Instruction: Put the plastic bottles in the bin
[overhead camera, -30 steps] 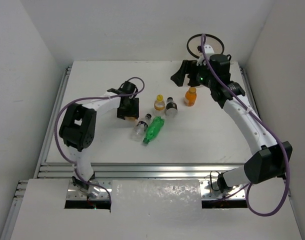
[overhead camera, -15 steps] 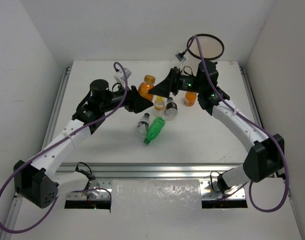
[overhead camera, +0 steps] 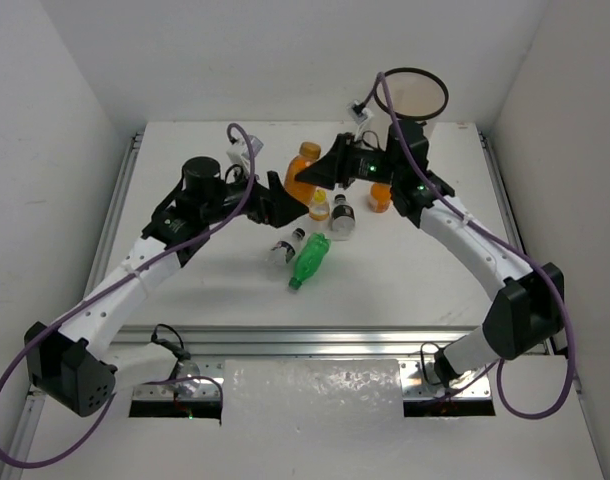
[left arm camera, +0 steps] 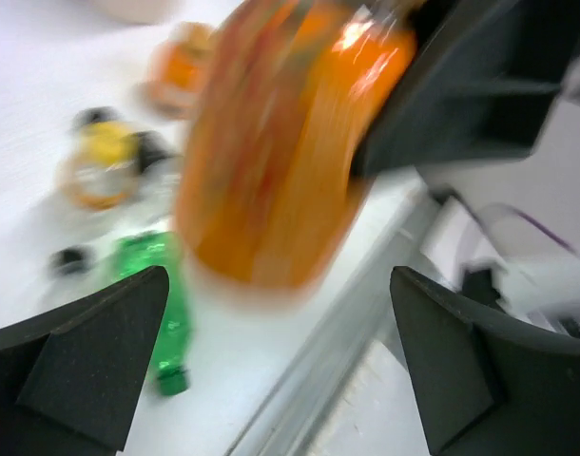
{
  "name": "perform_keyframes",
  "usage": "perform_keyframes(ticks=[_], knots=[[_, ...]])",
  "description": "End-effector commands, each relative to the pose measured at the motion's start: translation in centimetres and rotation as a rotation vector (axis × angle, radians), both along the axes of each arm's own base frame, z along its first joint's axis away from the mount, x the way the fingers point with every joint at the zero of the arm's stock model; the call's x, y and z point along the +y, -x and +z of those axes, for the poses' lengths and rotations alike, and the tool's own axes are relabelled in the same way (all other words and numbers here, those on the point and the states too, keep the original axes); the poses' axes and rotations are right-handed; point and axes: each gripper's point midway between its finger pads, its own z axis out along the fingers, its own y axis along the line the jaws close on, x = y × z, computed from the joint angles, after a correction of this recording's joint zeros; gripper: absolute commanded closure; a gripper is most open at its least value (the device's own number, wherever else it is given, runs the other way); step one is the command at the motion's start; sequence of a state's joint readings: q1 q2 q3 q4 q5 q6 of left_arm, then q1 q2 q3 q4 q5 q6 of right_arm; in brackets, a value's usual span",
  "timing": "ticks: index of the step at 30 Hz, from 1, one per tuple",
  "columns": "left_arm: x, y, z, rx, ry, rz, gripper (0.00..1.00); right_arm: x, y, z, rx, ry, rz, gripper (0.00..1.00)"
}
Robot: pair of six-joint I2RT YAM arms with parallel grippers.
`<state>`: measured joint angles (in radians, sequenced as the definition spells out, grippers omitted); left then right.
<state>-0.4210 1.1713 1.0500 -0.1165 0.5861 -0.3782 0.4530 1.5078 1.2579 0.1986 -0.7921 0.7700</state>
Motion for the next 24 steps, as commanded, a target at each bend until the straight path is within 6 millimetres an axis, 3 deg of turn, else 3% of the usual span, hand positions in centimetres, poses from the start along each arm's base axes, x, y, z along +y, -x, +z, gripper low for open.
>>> perform_keyframes(ticks=[1, 2, 3, 4, 5, 6, 8, 9, 10, 11, 14, 16, 17, 19, 22, 23, 24], knots=[[6.0, -3.6, 0.3, 0.002, -0.165, 0.423, 0.0, -7.2, -7.4, 2.6, -0.125, 0.093, -0.44, 1.0], [7.7, -3.5, -2.0, 0.076, -0.244, 0.5, 0.0, -10.6, -9.6, 3.0, -0.113, 0.134, -0.576, 1.0], [9.2, -4.0, -3.0, 0.092, -0.297, 0.581, 0.0, -13.9, -12.6, 2.2, -0.122, 0.21, -0.755, 1.0], [9.5, -3.7, -4.4, 0.123, -0.336, 0.58, 0.0, -15.9, -14.0, 1.4, -0.108, 0.267, -0.838, 1.0], [9.5, -3.7, -5.4, 0.142, -0.359, 0.573, 0.0, -18.3, -15.8, 3.5, -0.153, 0.28, -0.931, 0.99], [9.2, -3.6, -6.1, 0.157, -0.37, 0.554, 0.0, -20.0, -17.3, 3.7, -0.186, 0.334, -0.991, 0.99], [8.6, -3.7, -7.6, 0.188, -0.389, 0.522, 0.0, -23.8, -21.2, 2.8, -0.192, 0.404, -1.141, 0.99], [8.5, -3.7, -8.0, 0.196, -0.396, 0.515, 0.0, -24.9, -22.3, 2.8, -0.21, 0.423, -1.174, 0.99], [8.3, -3.7, -8.4, 0.204, -0.406, 0.508, 0.0, -25.7, -24.4, 0.7, -0.192, 0.46, -1.19, 0.99], [8.1, -3.9, -9.0, 0.215, -0.422, 0.501, 0.0, -27.1, -25.6, 3.2, -0.233, 0.441, -1.235, 0.99], [7.9, -4.2, -9.8, 0.228, -0.449, 0.487, 0.0, -29.4, -29.8, 3.2, -0.25, 0.478, -1.293, 0.98], [7.1, -4.1, -9.7, 0.231, -0.437, 0.453, 0.0, -30.0, -31.6, 2.5, -0.255, 0.489, -1.289, 0.81], [6.9, -4.2, -10.1, 0.237, -0.443, 0.445, 0.0, -30.1, -33.0, 1.6, -0.253, 0.49, -1.284, 0.64], [6.5, -4.3, -10.2, 0.241, -0.45, 0.427, 0.0, -30.4, -33.9, 0.1, -0.243, 0.517, -1.284, 0.02], [5.4, -4.5, -11.4, 0.274, -0.507, 0.38, 0.0, -29.8, -34.1, -0.9, -0.227, 0.521, -1.257, 0.01], [5.0, -4.5, -11.6, 0.28, -0.524, 0.359, 0.0, -29.6, -33.8, -0.5, -0.228, 0.513, -1.25, 0.01], [4.2, -4.7, -10.9, 0.252, -0.546, 0.33, 0.0, -29.4, -32.9, 1.6, -0.252, 0.489, -1.248, 0.01]])
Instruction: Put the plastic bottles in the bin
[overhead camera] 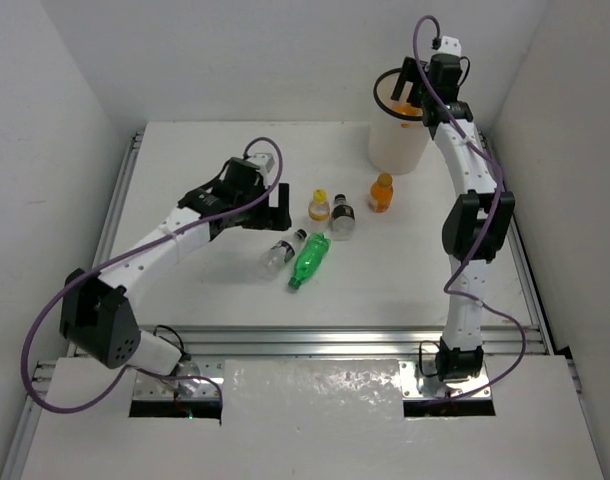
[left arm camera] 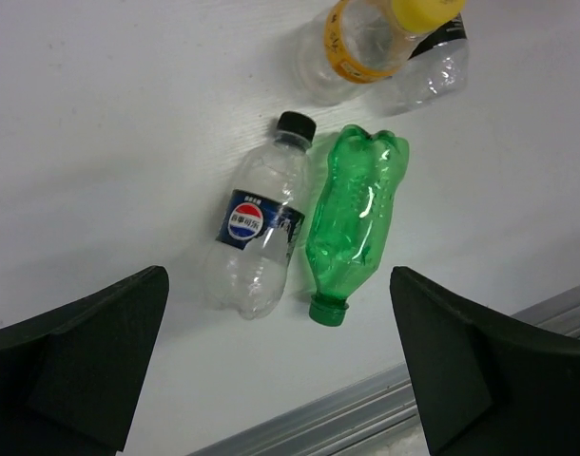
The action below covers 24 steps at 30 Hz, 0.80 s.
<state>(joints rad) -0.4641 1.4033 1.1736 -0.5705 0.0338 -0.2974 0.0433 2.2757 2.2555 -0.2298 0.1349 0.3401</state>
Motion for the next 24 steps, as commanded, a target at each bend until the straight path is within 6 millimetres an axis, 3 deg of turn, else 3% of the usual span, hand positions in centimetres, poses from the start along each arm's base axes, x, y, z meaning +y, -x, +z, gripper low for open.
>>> perform_keyframes(ticks=[1, 2, 3, 4, 5, 6, 7, 9, 10, 11, 13, 18, 20, 21, 23, 24], knots=[[-2.4, -0.5, 0.4, 0.006, -0.058, -0.126, 0.0, 0.9, 2.4, 8.0, -0.128, 0.003, 0.018, 0.01], [-3.0, -0.8, 0.5, 0.011, -0.071, -0.151, 0.0, 0.9, 4.2, 11.0, -0.163, -0.002, 0.014, 0.01], [-3.0, -0.6, -0.2, 0.039, -0.097, -0.167, 0.0, 1.2, 5.3, 11.8, -0.161, -0.008, 0.023, 0.01], [-2.9, -0.1, -2.4, 0.115, -0.144, -0.191, 0.0, 1.4, 6.7, 10.2, -0.091, -0.013, 0.036, 0.01], [-2.9, 0.1, -3.3, 0.141, -0.165, -0.209, 0.0, 1.9, 8.2, 10.6, -0.075, -0.026, 0.063, 0.01], [-2.9, 0.6, -4.2, 0.171, -0.188, -0.231, 0.0, 3.0, 11.3, 13.6, -0.114, -0.053, 0.132, 0.01], [-3.0, 1.0, -5.6, 0.211, -0.203, -0.244, 0.01, 3.5, 12.7, 10.2, -0.035, -0.069, 0.155, 0.01], [-3.3, 2.0, -7.1, 0.261, -0.207, -0.277, 0.03, 5.0, 15.7, 9.9, -0.034, -0.114, 0.236, 0.01], [-3.2, 2.4, -8.1, 0.29, -0.222, -0.279, 0.05, 5.8, 18.3, 12.3, -0.095, -0.131, 0.293, 0.01], [-2.8, 2.8, -9.0, 0.312, -0.251, -0.265, 0.06, 6.4, 19.5, 9.3, -0.035, -0.156, 0.312, 0.01], [-1.9, 3.3, -10.5, 0.353, -0.298, -0.238, 0.08, 7.9, 22.4, 8.5, -0.027, -0.178, 0.382, 0.01], [-0.7, 2.8, -13.5, 0.364, -0.357, -0.167, 0.09, 10.5, 26.3, 7.6, -0.039, -0.188, 0.468, 0.01], [-0.5, 2.9, -15.3, 0.402, -0.375, -0.141, 0.22, 11.6, 27.3, 7.4, -0.04, -0.183, 0.497, 0.01], [-0.6, 2.9, -15.7, 0.408, -0.377, -0.137, 0.35, 12.0, 27.6, 7.3, -0.036, -0.182, 0.509, 0.01], [-0.3, 3.0, -16.9, 0.43, -0.394, -0.107, 0.45, 12.9, 28.1, 7.1, -0.033, -0.176, 0.533, 0.01], [-0.1, 3.0, -17.0, 0.436, -0.402, -0.098, 0.62, 13.2, 28.3, 7.0, -0.029, -0.176, 0.543, 0.01]])
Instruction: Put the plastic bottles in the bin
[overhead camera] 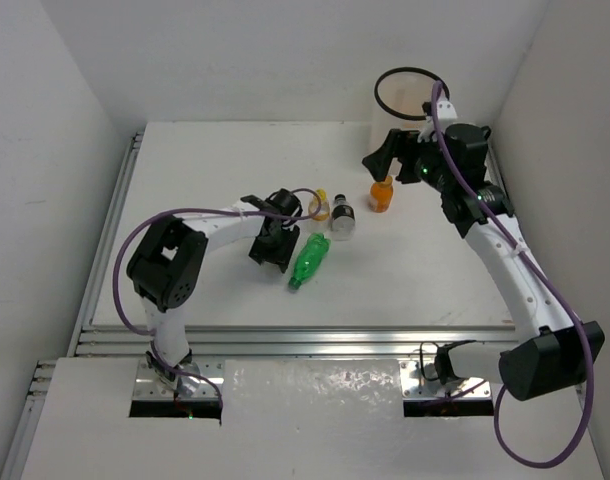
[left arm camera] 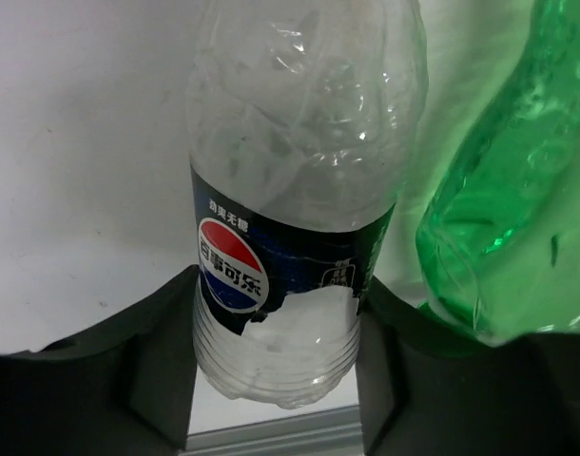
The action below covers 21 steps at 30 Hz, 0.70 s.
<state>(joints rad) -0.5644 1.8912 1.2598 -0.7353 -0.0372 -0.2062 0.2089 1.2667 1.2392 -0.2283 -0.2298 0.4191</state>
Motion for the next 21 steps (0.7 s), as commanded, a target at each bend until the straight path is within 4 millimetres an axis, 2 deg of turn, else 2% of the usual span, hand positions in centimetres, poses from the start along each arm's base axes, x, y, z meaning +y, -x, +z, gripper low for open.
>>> perform_keyframes(ticks=[1, 2, 3, 4, 5, 6, 8, 9, 10, 11, 12, 13, 14, 15, 17, 18, 20, 21], knots=[[0.6, -0.6, -1.2, -0.029, -0.048, 0.061, 0.69, 1.7, 0.7, 1.9, -0.059, -0.021, 0.062, 0.01], [0.7, -0.5, -1.0, -0.038, -0.05, 0.072, 0.75, 2.1, 1.0, 1.7, -0.055, -0.03, 0.083, 0.01], [0.8, -0.7, 0.0, -0.066, -0.044, 0.083, 0.87, 2.5, 1.1, 1.5, -0.052, -0.035, 0.101, 0.01], [1.0, -0.8, 0.5, -0.082, -0.044, 0.098, 0.91, 2.9, 1.4, 1.4, -0.052, -0.043, 0.119, 0.01], [1.7, -0.7, 1.1, -0.099, -0.069, 0.128, 1.0, 3.7, 1.8, 1.2, -0.041, -0.062, 0.164, 0.01], [1.9, -0.9, 2.7, -0.142, -0.06, 0.147, 1.0, 4.5, 2.0, 1.0, -0.035, -0.075, 0.2, 0.01], [2.5, -0.9, 4.4, -0.193, -0.056, 0.186, 1.0, 6.1, 3.0, 0.9, -0.026, -0.12, 0.299, 0.01], [2.2, -1.2, 6.8, -0.255, 0.001, 0.192, 1.0, 7.8, 4.2, 1.8, -0.054, -0.17, 0.429, 0.01], [1.3, -0.6, 7.5, -0.255, 0.07, 0.163, 1.0, 8.8, 5.2, 1.4, -0.016, -0.237, 0.489, 0.01], [-0.1, -1.2, 9.1, -0.311, 0.169, 0.137, 1.0, 9.7, 5.8, 2.9, -0.074, -0.28, 0.563, 0.01], [-1.2, -1.1, 12.4, -0.383, 0.287, 0.102, 1.0, 10.5, 6.5, 2.3, -0.05, -0.316, 0.622, 0.01], [-2.6, -0.6, 14.0, -0.414, 0.387, 0.045, 1.0, 11.2, 7.8, 2.4, -0.035, -0.351, 0.696, 0.01], [-3.9, 0.8, 14.7, -0.406, 0.492, -0.021, 1.0, 11.8, 8.4, 2.8, -0.004, -0.403, 0.72, 0.01], [-4.8, 0.8, 18.7, -0.519, 0.612, -0.061, 1.0, 12.5, 9.0, 3.5, -0.046, -0.417, 0.768, 0.01], [-6.0, 2.3, 21.5, -0.558, 0.747, -0.133, 1.0, 13.7, 10.2, 3.6, -0.019, -0.448, 0.833, 0.01], [-6.4, 2.9, 24.6, -0.64, 0.832, -0.175, 1.0, 14.5, 11.0, 4.1, -0.046, -0.449, 0.875, 0.01], [-7.5, 5.1, 28.0, -0.683, 0.978, -0.284, 1.0, 15.6, 11.4, 4.3, -0.046, -0.451, 0.874, 0.01], [-7.7, 5.7, 28.8, -0.689, 1.016, -0.314, 1.0, 15.6, 11.1, 4.0, -0.04, -0.448, 0.855, 0.01]])
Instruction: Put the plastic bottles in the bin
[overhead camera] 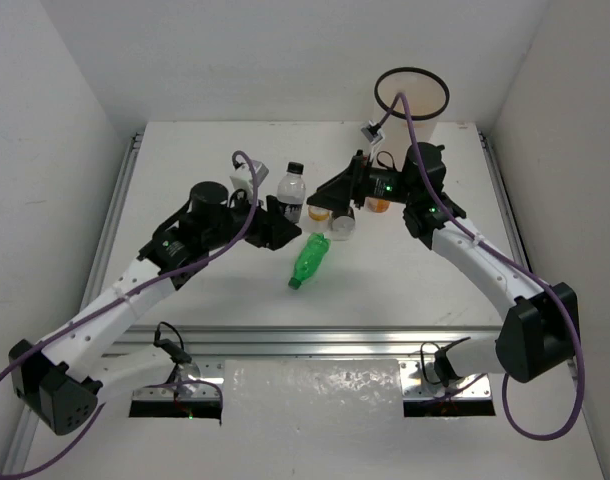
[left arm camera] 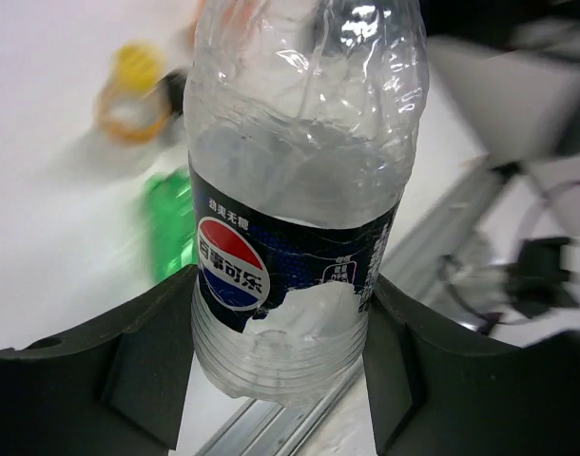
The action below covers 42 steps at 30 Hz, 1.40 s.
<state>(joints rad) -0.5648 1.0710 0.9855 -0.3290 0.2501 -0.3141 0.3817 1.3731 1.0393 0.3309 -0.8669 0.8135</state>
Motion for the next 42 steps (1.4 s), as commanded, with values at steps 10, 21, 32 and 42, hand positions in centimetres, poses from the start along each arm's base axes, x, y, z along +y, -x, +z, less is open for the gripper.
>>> perform_keyframes(ticks=[10, 21, 32, 42], knots=[[-4.6, 4.2, 8.5, -0.221, 0.303, -0.358, 0.72, 5.0, 4.7, 4.9, -0.162, -0.089, 0.243, 0.76], [5.0, -3.6, 0.9, 0.0, -0.082, 0.397, 0.0, -9.5, -15.3, 4.3, -0.184, 0.34, -0.825, 0.97], [2.7, -3.4, -4.4, 0.143, -0.099, 0.399, 0.0, -25.1, -36.7, 4.5, -0.389, 0.652, -1.292, 0.89], [-1.9, -3.4, -7.6, 0.159, -0.263, 0.264, 0.0, -25.4, -32.7, 12.9, -0.436, 0.449, -1.335, 0.01]])
